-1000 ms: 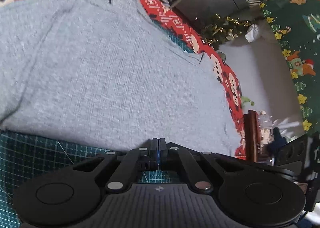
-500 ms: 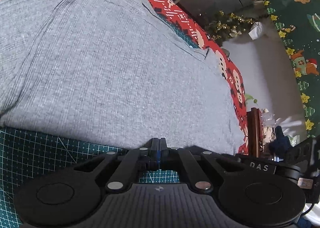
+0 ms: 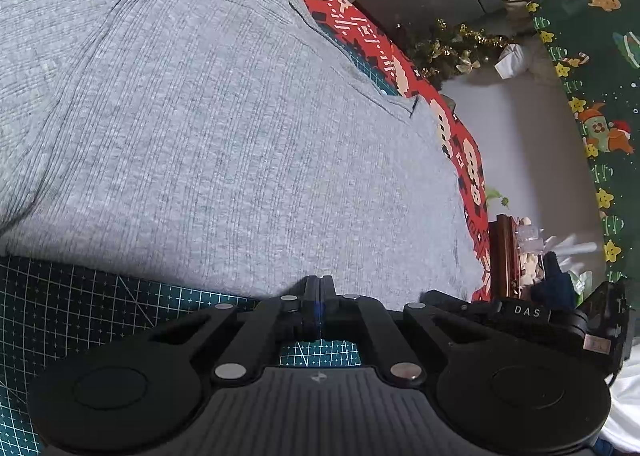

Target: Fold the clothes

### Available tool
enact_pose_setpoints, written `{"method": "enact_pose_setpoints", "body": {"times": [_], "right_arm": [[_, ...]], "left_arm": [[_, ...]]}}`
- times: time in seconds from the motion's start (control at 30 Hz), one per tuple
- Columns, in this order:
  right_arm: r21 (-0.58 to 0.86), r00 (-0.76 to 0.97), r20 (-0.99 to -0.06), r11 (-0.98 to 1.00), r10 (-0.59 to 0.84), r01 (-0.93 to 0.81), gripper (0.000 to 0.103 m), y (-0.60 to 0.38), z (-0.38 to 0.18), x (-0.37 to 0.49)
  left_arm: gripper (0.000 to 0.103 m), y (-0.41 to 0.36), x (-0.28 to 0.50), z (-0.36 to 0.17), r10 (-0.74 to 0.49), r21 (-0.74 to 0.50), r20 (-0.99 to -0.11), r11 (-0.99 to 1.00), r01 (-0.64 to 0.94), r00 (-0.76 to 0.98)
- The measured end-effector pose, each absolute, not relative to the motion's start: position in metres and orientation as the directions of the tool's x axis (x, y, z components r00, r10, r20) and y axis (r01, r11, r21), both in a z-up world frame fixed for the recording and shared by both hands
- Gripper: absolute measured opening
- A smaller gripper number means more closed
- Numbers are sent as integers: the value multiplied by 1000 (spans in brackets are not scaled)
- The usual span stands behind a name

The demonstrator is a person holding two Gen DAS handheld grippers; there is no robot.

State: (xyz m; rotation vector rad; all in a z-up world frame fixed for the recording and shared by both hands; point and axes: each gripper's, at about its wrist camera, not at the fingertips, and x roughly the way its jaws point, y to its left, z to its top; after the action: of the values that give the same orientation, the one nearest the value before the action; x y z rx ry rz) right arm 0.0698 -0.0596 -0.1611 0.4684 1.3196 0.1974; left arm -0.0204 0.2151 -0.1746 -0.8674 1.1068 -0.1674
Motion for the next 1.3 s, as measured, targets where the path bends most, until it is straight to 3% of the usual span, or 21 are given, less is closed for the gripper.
{"method": "enact_pose_setpoints", "body": {"times": [0.37,0.57,0.8,1.03,1.17,1.3], "right_arm": [[321,308,-920,917,243,236,7,-96,-154,72],[350,315,-913,893,258,282,7,-105,-156,73],[297,374,-912,902,171,312,9,-114,-141,69],[378,440,-872,865,213,330,9,-121,-131,63],[427,493,-828,870,267,246,10,-102,-121,58],[451,434,-830,879,349,155,10,-61,-130,54]], "left_arm": [[3,216,-21,-175,-527,-687,-709,668,-288,469],[3,215,-21,-174,-525,-684,-710,671,-284,469],[3,215,-20,-174,-527,-685,-710,670,-286,468],[3,216,-20,-175,-529,-689,-708,664,-290,468],[1,217,-21,-173,-545,-711,-686,643,-286,482],[1,220,-23,-171,-579,-758,-636,592,-274,509]]}}
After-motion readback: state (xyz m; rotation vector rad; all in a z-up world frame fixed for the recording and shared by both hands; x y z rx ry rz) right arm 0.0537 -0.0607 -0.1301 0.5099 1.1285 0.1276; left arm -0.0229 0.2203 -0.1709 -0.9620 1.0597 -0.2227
